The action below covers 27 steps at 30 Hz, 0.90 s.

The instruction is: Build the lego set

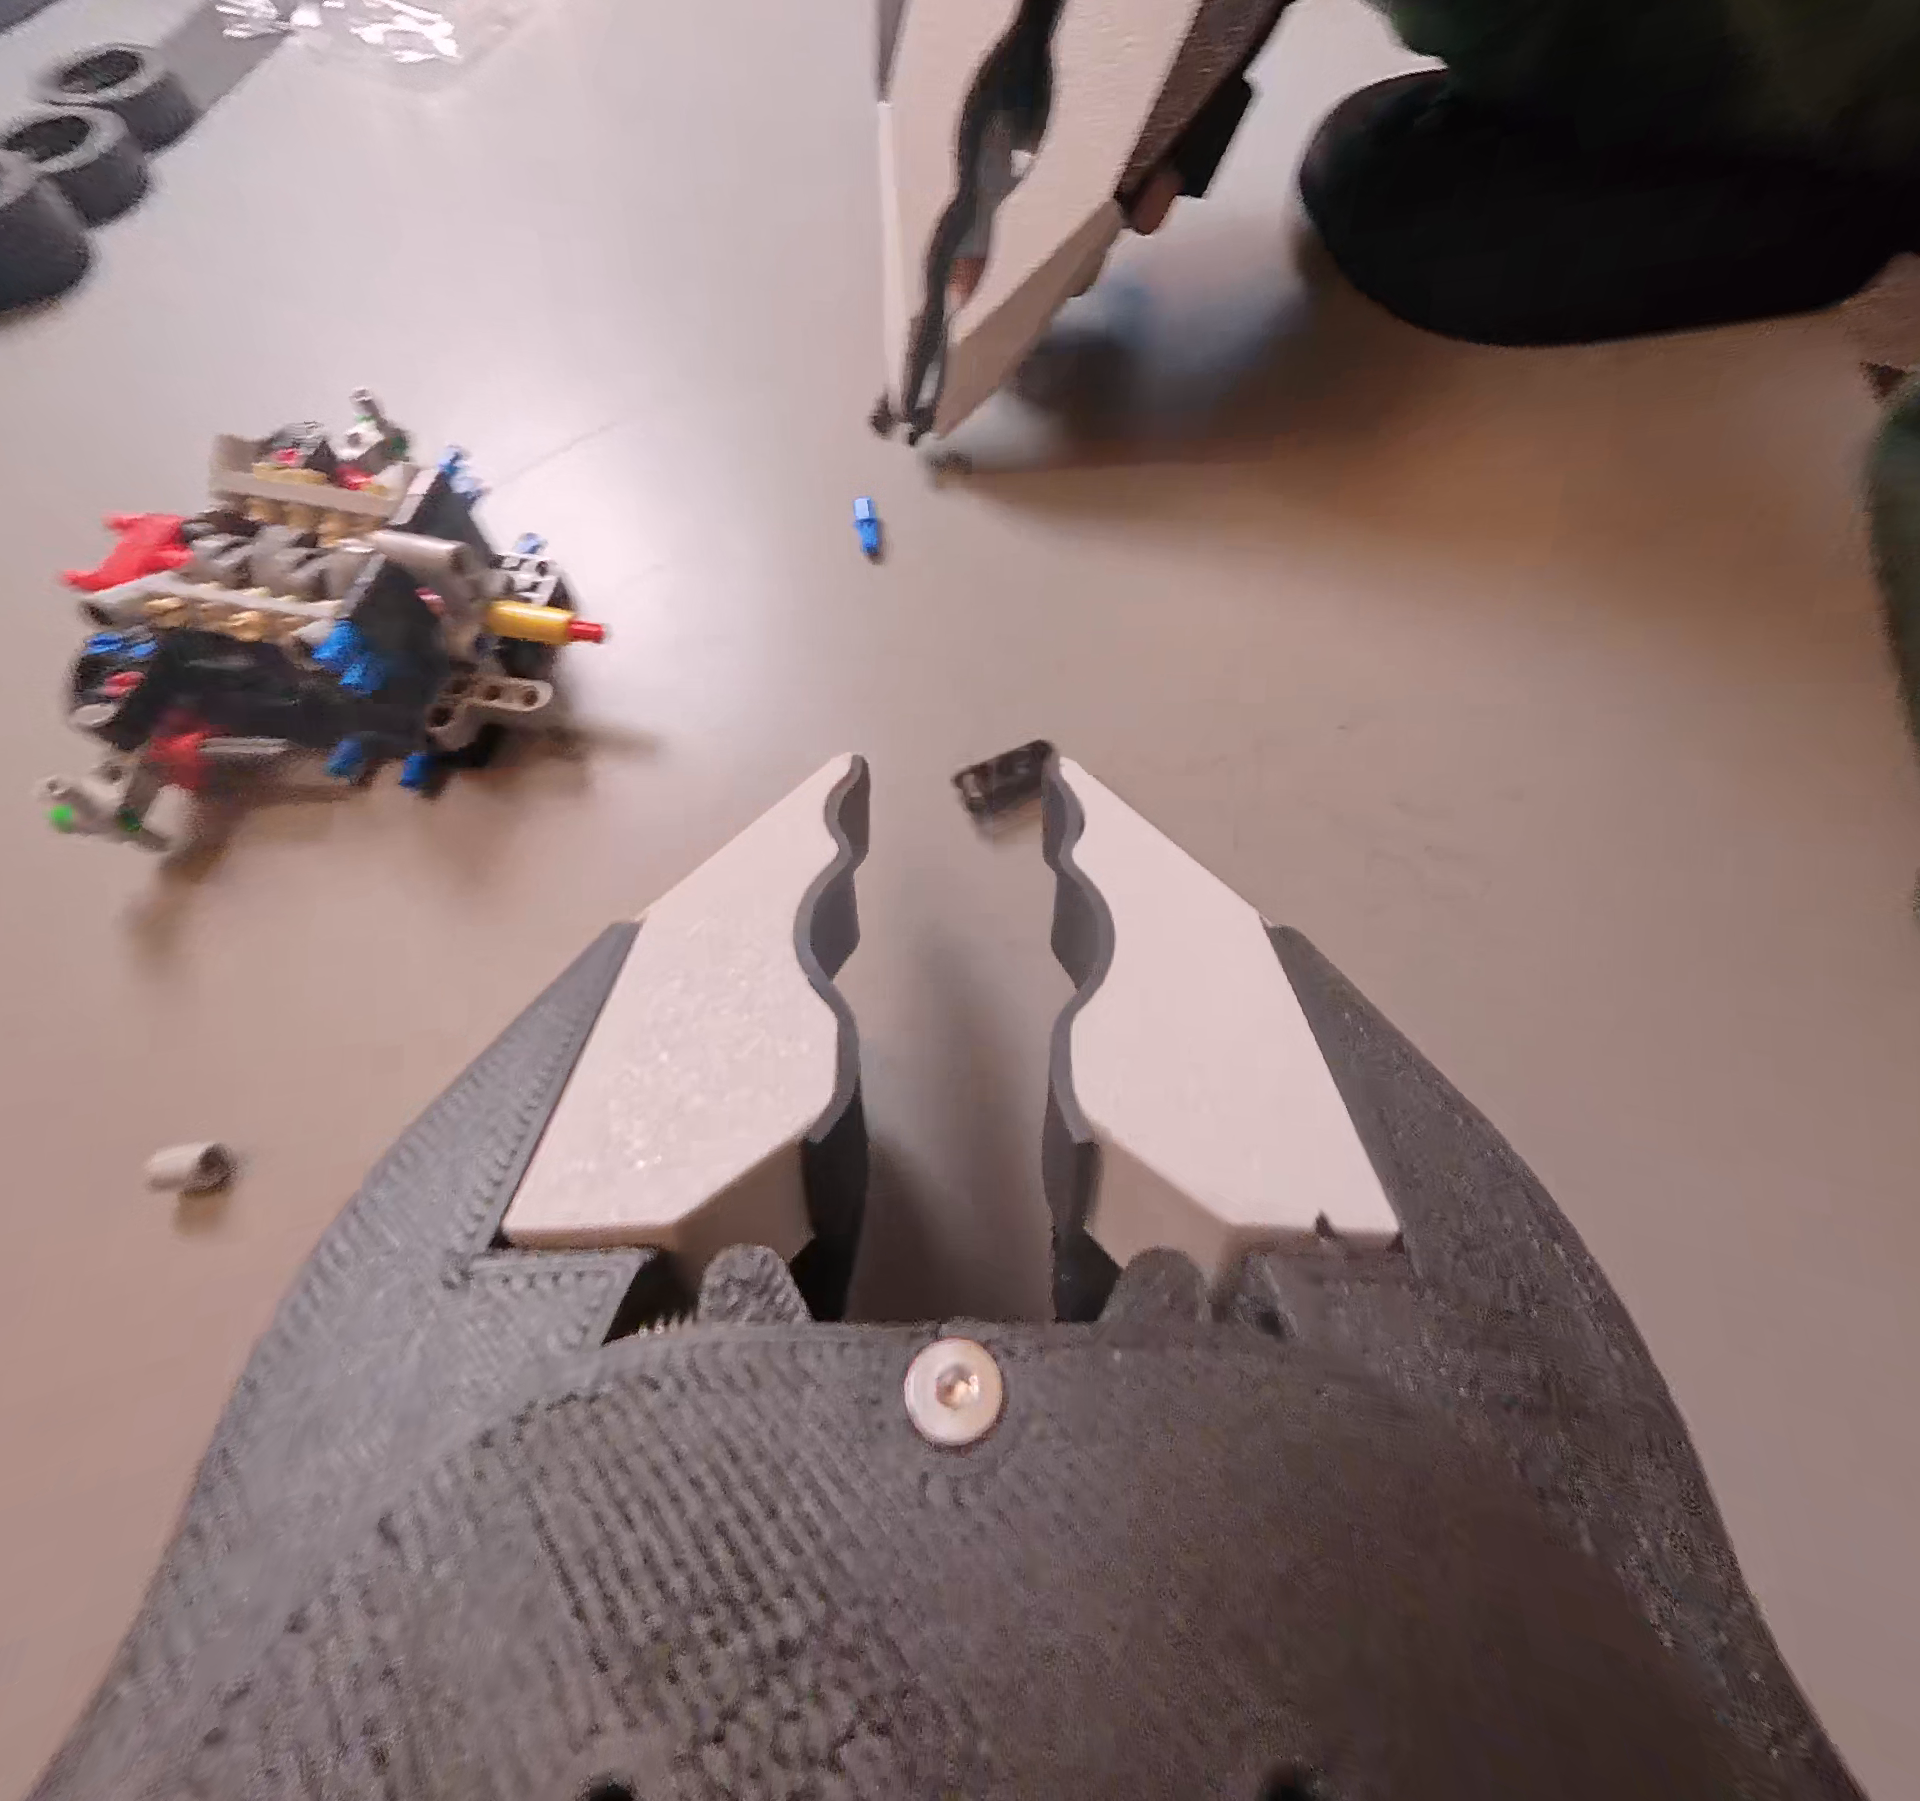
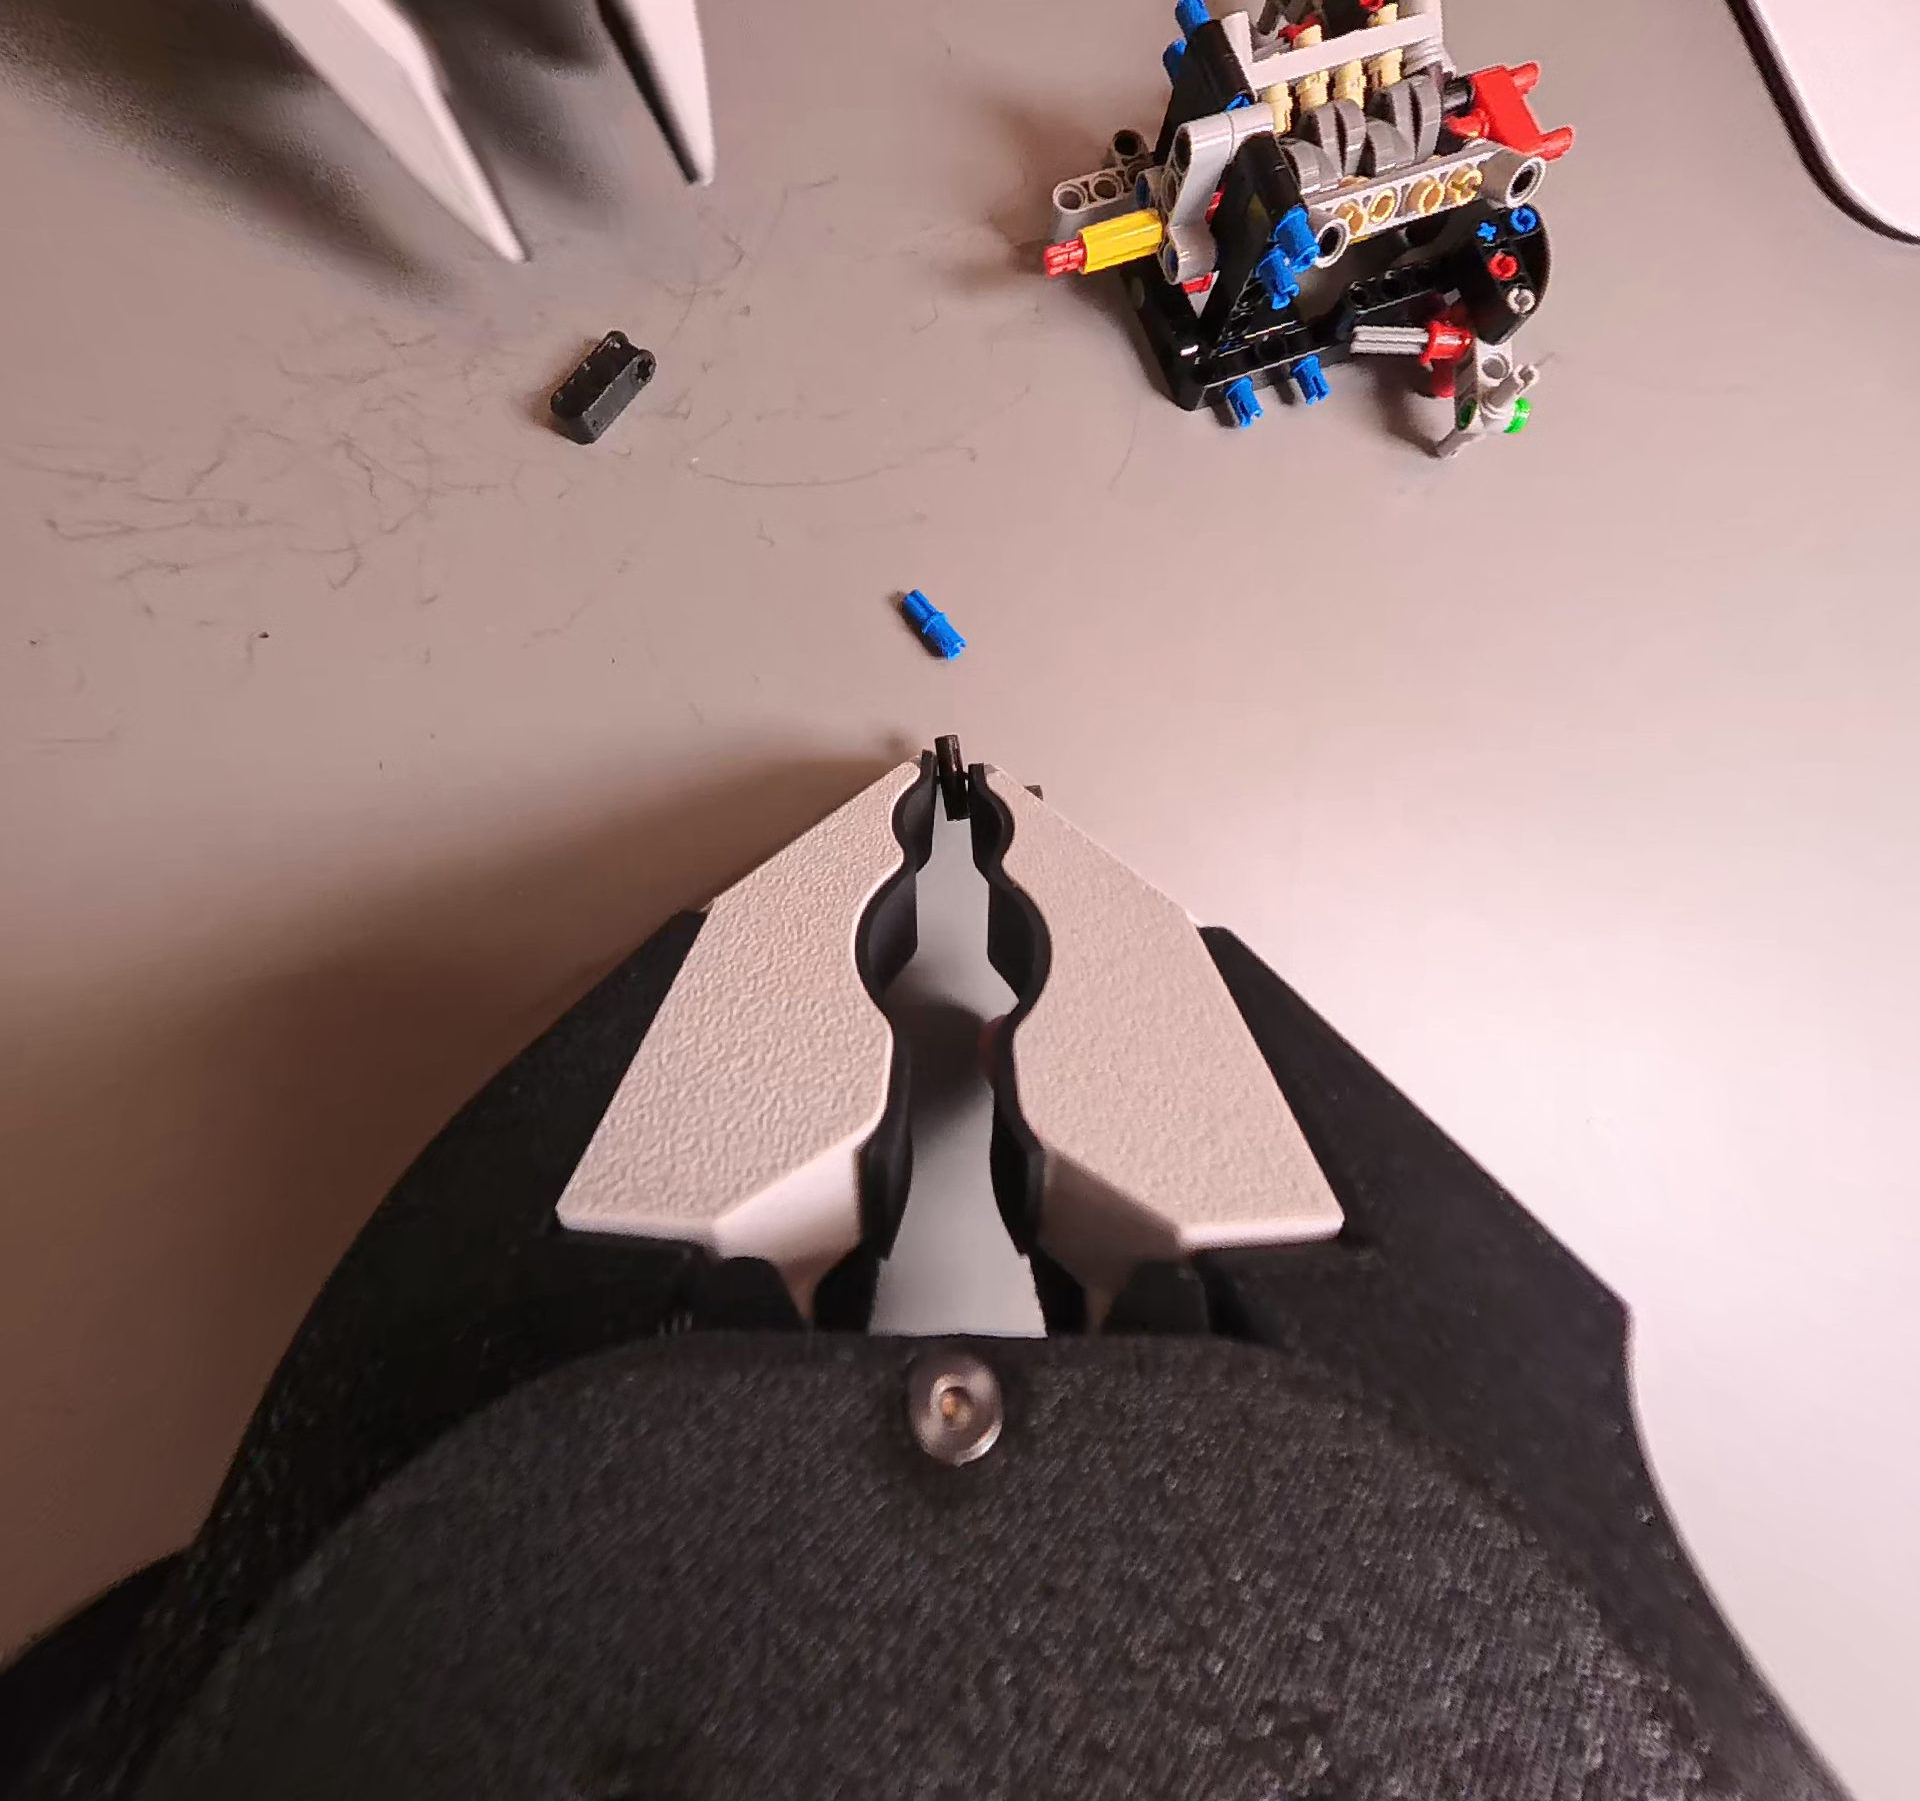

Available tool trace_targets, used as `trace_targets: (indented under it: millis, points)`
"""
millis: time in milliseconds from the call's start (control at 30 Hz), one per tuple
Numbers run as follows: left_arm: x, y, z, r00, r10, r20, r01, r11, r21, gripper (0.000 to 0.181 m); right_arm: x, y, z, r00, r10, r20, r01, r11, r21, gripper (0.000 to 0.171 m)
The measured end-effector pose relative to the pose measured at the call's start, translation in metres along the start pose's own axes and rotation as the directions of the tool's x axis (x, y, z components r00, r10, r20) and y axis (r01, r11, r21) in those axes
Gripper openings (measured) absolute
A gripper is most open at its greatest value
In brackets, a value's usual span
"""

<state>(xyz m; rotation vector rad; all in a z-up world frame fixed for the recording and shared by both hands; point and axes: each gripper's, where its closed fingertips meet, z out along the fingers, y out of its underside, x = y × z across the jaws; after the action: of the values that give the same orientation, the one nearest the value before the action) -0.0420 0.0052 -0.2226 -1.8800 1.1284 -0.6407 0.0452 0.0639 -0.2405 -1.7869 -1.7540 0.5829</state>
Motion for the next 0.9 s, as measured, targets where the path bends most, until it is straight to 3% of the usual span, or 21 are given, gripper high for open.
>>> trace_targets:
  millis: [67, 200, 500, 667, 900]
  points:
    - [0.012, 0.002, 0.002, 0.997, -0.004, -0.072, 0.003, 1.000, -0.018, 0.042, -0.002, -0.001, 0.001, 1.000, -0.006, 0.005, 0.006, 1.000, 0.004, 0.005]
    - [0.017, 0.011, 0.009, 0.997, 0.043, -0.072, -0.049, 0.995, -0.083, 0.046, -0.008, -0.005, 0.001, 0.999, -0.033, 0.027, 0.032, 0.999, 0.026, 0.005]
    - [0.023, 0.017, 0.017, 0.989, 0.143, -0.048, -0.149, 0.978, -0.144, 0.007, -0.024, -0.020, 0.001, 0.994, -0.075, 0.081, 0.067, 0.992, 0.107, 0.005]
    - [0.027, 0.017, 0.017, 0.986, 0.155, -0.059, -0.162, 0.975, -0.151, 0.007, -0.030, -0.024, 0.002, 0.992, -0.079, 0.101, 0.065, 0.990, 0.127, 0.004]
    - [0.043, 0.014, 0.007, 0.978, 0.107, -0.178, -0.129, 0.985, -0.117, 0.011, -0.041, -0.018, 0.007, 0.984, -0.111, 0.138, 0.099, 0.991, 0.090, 0.005]
